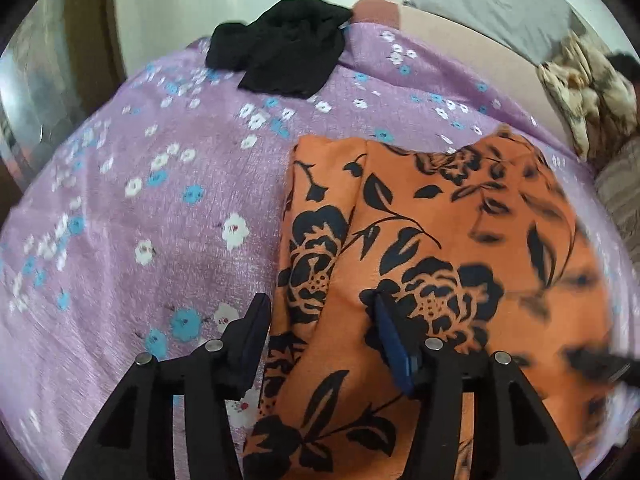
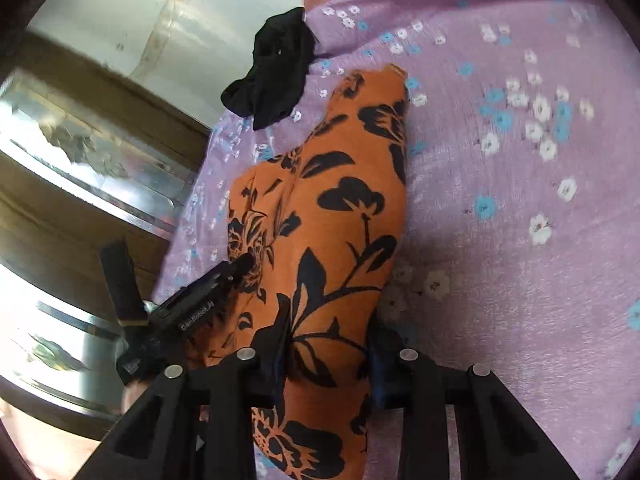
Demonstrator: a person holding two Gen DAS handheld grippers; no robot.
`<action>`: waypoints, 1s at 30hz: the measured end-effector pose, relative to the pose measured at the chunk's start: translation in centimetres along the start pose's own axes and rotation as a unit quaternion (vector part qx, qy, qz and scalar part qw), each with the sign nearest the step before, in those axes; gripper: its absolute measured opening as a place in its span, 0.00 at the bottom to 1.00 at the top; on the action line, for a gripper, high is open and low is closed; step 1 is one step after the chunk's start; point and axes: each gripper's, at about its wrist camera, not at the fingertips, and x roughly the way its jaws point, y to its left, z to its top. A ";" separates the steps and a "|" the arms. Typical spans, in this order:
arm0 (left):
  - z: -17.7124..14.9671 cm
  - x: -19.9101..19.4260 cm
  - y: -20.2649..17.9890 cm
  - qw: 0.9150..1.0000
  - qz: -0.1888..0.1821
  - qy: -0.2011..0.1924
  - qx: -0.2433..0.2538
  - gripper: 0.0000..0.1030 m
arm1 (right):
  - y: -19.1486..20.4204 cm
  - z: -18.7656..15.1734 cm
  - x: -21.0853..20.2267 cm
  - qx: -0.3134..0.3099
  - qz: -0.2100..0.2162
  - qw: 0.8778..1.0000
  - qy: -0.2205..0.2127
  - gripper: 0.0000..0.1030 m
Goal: Fold small clothes
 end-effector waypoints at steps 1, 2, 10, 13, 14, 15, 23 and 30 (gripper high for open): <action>-0.2 0.5 -0.3 1.000 -0.004 0.003 -0.004 0.57 | -1.3 -0.3 1.6 0.022 -0.011 0.999 0.032 0.53; -0.2 0.5 -0.2 1.000 -0.004 0.003 -0.006 0.59 | -2.4 -0.4 1.2 0.061 0.023 0.998 0.021 0.60; -0.2 0.8 0.3 0.999 -0.010 0.012 -0.028 0.63 | -6.1 2.9 1.8 0.183 0.142 0.972 -0.025 0.77; -0.3 0.8 0.6 0.999 -0.011 0.012 -0.029 0.63 | -5.6 3.4 3.6 0.183 0.114 0.976 -0.027 0.36; -0.3 0.8 0.7 0.999 -0.012 0.012 -0.032 0.63 | -3.4 3.3 2.3 0.141 0.093 0.984 -0.054 0.32; -0.3 0.7 0.8 0.999 -0.013 0.013 -0.033 0.63 | -1.9 3.2 1.4 0.107 0.079 0.989 -0.070 0.32; -0.4 0.7 0.4 1.000 -0.001 0.011 -0.024 0.65 | -4.6 3.2 1.6 0.150 0.089 0.982 -0.076 0.64; -0.4 0.6 0.1 1.000 0.007 0.006 -0.016 0.66 | -5.7 6.8 5.8 0.170 0.071 0.982 -0.042 0.31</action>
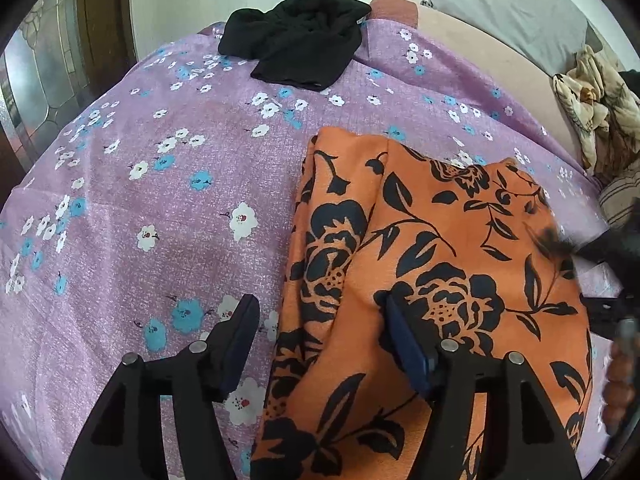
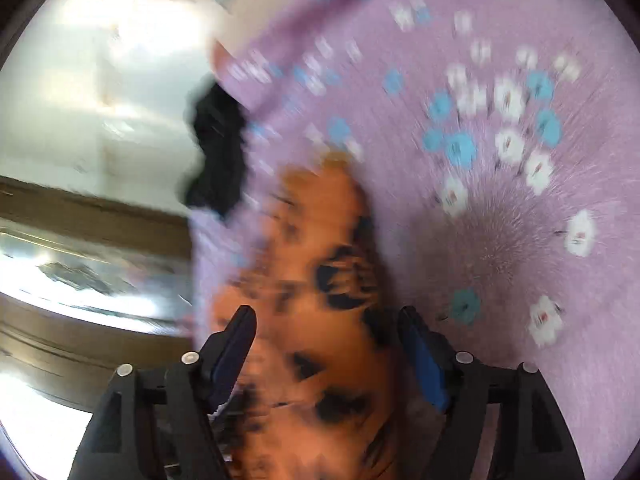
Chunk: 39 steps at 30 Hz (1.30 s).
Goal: Fold small clothes
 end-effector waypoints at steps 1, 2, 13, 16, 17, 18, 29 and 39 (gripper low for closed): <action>0.0 0.0 0.1 1.000 0.000 -0.001 0.000 0.66 | 0.9 -0.2 -0.2 -0.015 -0.010 1.000 -0.009 0.32; -0.1 -0.1 0.1 1.000 0.001 -0.002 -0.002 0.66 | 2.4 -0.4 -1.2 -0.046 -0.017 0.998 -0.025 0.30; 0.1 0.3 0.2 1.000 -0.005 0.007 -0.013 0.66 | 1.9 -4.8 -5.3 -0.041 0.000 0.999 -0.034 0.70; 0.1 0.2 0.1 1.000 -0.004 0.006 -0.012 0.67 | 0.3 -7.0 -4.0 -0.047 -0.018 0.998 0.034 0.43; 0.0 0.2 0.2 1.000 -0.005 0.008 -0.013 0.67 | 0.4 -7.5 -3.5 -0.063 -0.024 0.997 0.040 0.33; -0.1 0.1 0.3 1.000 -0.007 0.006 -0.017 0.67 | 1.6 -8.0 -4.1 -0.092 -0.043 0.995 0.021 0.31; -0.1 -0.2 0.4 1.000 -0.010 0.006 -0.022 0.66 | 4.9 -8.1 -7.7 -0.161 -0.128 0.977 -0.061 0.67; -0.1 -3.0 2.0 0.997 -0.049 -0.015 -0.061 0.60 | 7.4 -9.0 -0.7 -0.186 -0.081 0.978 0.043 0.67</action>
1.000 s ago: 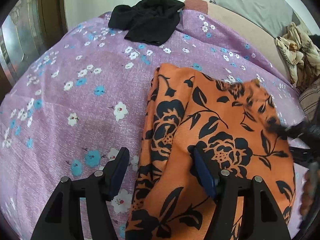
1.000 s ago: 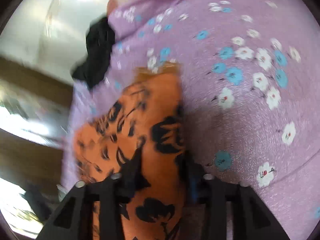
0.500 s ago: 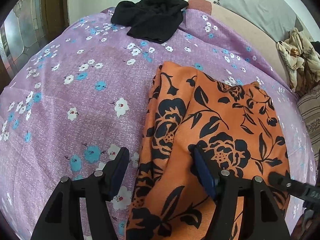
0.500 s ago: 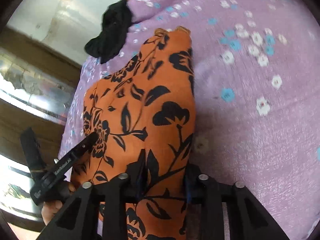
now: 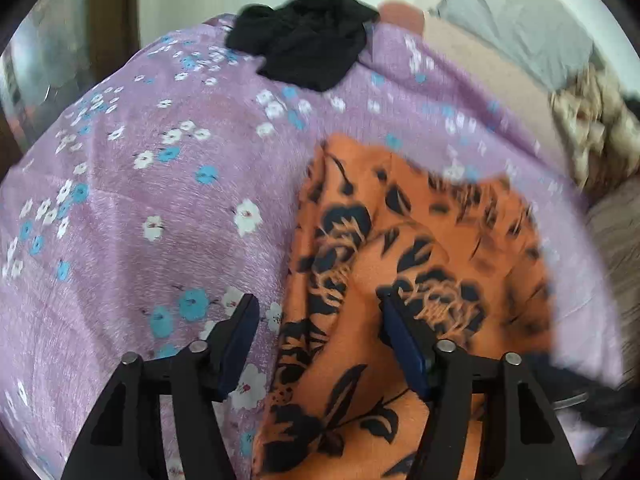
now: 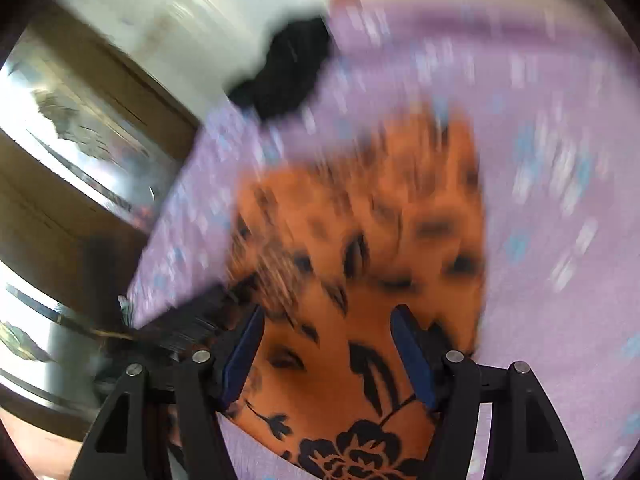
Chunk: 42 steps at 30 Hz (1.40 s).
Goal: Fold small clothes
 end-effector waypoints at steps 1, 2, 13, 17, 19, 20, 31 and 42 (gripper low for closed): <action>0.1 -1.6 0.9 0.999 -0.030 -0.024 -0.023 0.60 | 0.3 0.0 -0.1 -0.016 -0.003 1.000 -0.014 0.67; 0.1 -2.9 1.7 0.997 -0.049 -0.046 -0.036 0.61 | 0.7 0.1 0.1 -0.023 -0.009 1.000 -0.013 0.67; -4.0 0.9 6.2 0.978 -0.125 0.124 -0.113 0.26 | -0.4 0.4 0.2 -0.014 0.021 1.000 -0.009 0.68; -3.3 0.5 5.4 0.982 -0.109 0.122 -0.099 0.31 | -0.4 0.4 0.3 -0.015 0.028 0.999 -0.009 0.68; -2.2 -0.4 4.4 0.986 -0.093 0.110 -0.079 0.36 | -0.7 0.4 0.1 -0.008 0.036 0.999 -0.010 0.68; -1.3 -1.3 3.7 0.989 -0.091 0.090 -0.067 0.39 | -0.8 0.3 -0.2 -0.006 0.040 0.999 -0.011 0.68; 6.1 8.5 3.7 0.976 -0.121 0.136 -0.122 0.08 | -1.2 0.0 -0.4 0.009 0.068 0.998 -0.016 0.68; 1.9 -2.1 -0.5 0.999 0.030 0.029 0.030 0.62 | -1.4 0.0 -0.9 0.018 0.077 0.997 -0.014 0.73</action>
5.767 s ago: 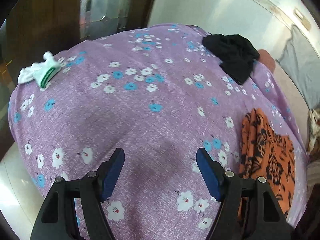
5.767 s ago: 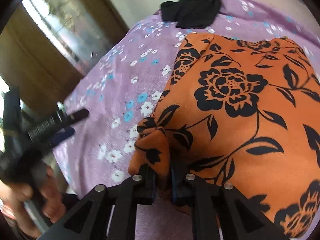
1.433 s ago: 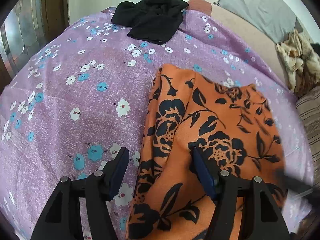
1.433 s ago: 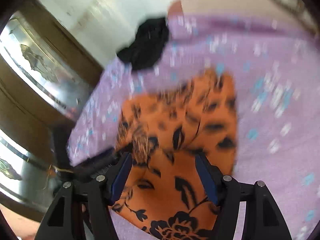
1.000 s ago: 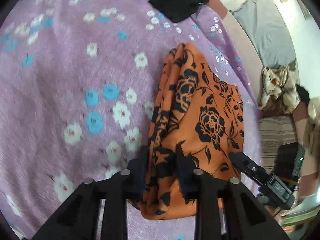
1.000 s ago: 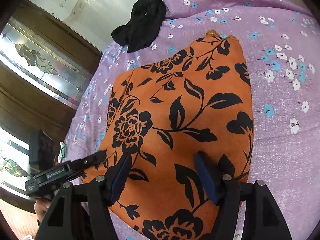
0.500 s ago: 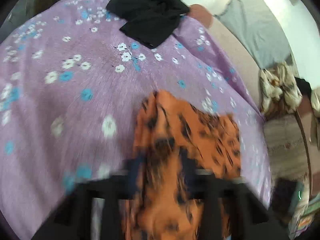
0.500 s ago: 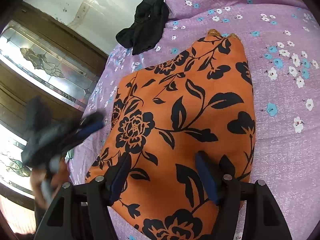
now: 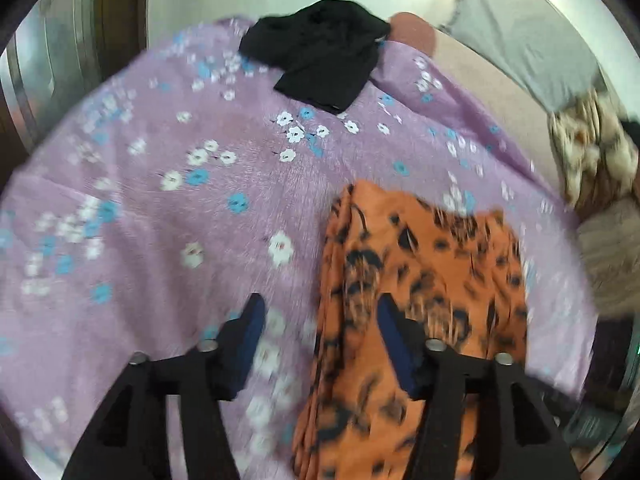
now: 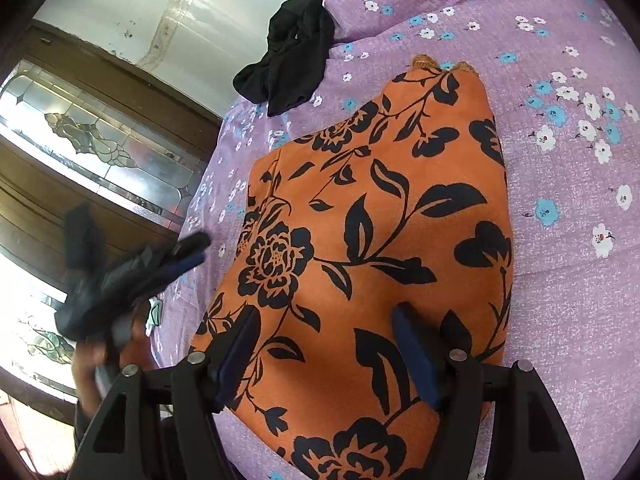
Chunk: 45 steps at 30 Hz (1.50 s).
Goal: Fold small clothes
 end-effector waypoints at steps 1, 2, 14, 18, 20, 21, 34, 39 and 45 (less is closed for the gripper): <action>-0.8 -0.6 -0.3 1.000 0.011 -0.004 0.008 0.67 | 0.1 0.0 0.0 -0.001 0.000 1.000 0.001 0.75; -1.6 -0.9 -0.7 1.000 0.019 -0.006 0.009 0.68 | 0.2 0.0 0.1 -0.003 0.000 1.000 0.001 0.78; -5.9 -2.7 0.4 0.999 0.033 0.017 0.029 0.48 | 1.4 -0.8 -3.4 0.020 0.013 1.000 -0.010 0.80; -6.5 -4.8 -0.2 0.998 0.052 -0.004 0.042 0.57 | 1.8 -3.6 -6.0 0.008 0.013 0.999 -0.032 0.80; -6.9 -5.6 -0.5 0.997 0.060 -0.018 0.046 0.63 | 1.6 -5.0 -7.2 0.008 0.013 0.999 -0.044 0.80; -7.0 -5.9 -0.8 0.997 0.062 -0.022 0.049 0.64 | 1.4 -5.7 -7.8 0.009 0.010 0.999 -0.048 0.80; -8.4 -7.1 -2.0 0.996 0.070 -0.018 0.056 0.65 | -3.7 -10.2 -10.4 0.077 0.003 0.995 -0.066 0.81; -8.2 -6.4 -2.0 0.996 0.069 -0.009 0.057 0.66 | -4.5 -9.7 -10.8 0.087 0.004 0.993 -0.073 0.84; -6.6 -4.6 -0.4 1.000 -0.008 0.007 0.015 0.77 | -4.7 -7.1 -10.2 0.084 0.005 0.994 -0.073 0.87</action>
